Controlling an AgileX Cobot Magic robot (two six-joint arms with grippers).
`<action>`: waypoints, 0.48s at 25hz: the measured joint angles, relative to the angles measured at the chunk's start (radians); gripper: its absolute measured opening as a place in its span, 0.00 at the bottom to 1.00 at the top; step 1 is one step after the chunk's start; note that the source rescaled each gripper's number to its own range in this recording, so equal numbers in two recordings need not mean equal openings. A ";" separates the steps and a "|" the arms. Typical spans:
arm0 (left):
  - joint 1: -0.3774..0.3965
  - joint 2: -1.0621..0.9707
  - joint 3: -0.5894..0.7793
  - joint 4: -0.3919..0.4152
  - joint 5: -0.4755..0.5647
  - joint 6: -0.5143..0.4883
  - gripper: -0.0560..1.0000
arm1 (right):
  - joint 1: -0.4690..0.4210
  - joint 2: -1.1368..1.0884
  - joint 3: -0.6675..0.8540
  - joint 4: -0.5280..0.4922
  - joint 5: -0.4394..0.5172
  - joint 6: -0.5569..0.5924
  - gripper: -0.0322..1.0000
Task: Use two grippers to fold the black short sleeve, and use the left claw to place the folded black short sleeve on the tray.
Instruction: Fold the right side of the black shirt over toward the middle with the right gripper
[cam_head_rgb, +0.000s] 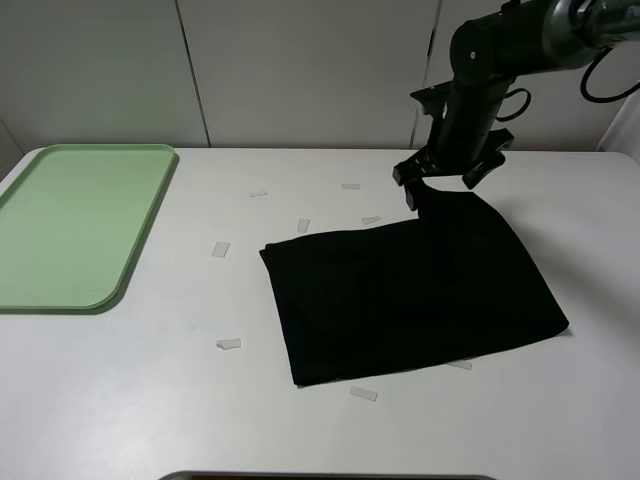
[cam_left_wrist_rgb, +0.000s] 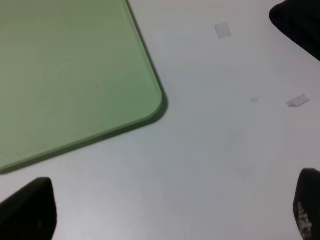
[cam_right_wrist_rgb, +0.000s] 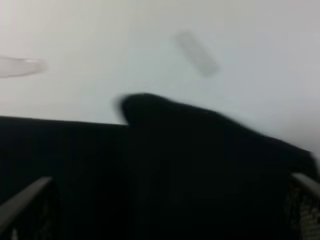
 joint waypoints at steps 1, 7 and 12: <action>0.000 0.000 0.000 0.000 0.000 0.000 0.94 | 0.012 0.000 0.000 0.007 0.000 0.000 0.97; 0.000 0.000 0.000 0.000 0.000 0.000 0.94 | 0.039 0.000 0.000 0.021 0.006 0.000 0.97; 0.000 0.000 0.000 0.000 0.000 0.000 0.94 | 0.039 -0.052 0.000 -0.035 0.041 0.000 0.97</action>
